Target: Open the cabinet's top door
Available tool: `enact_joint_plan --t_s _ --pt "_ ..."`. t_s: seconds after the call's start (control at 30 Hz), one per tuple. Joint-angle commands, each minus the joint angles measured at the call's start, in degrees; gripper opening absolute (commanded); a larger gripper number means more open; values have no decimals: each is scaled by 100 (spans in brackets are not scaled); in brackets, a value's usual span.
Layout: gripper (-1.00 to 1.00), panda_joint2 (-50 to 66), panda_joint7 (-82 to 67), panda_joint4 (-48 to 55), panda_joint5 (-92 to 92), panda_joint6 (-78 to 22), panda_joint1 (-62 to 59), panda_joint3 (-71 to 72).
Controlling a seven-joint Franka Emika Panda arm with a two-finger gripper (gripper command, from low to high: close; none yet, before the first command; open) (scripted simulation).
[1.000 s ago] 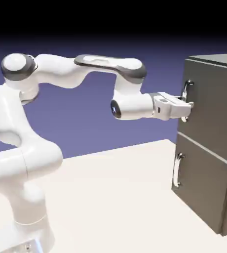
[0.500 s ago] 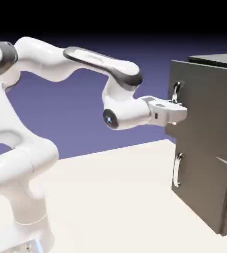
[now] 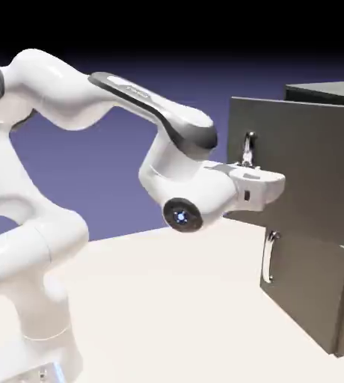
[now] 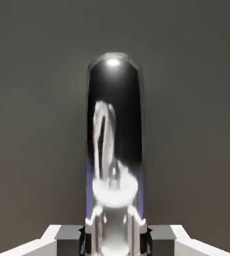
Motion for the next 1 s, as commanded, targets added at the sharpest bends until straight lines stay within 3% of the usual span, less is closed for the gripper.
enact_joint_plan --t_s 0.0,0.4,0.93,0.97 --pt "-100 141 -39 83 -243 -221 -75 -104" --pt "-100 2442 -524 2136 -2966 -2517 -723 -863" --pt "-100 5045 -431 5375 -4659 -4358 -747 -874" --pt "100 5046 -431 5375 -4659 -4358 -747 -874"
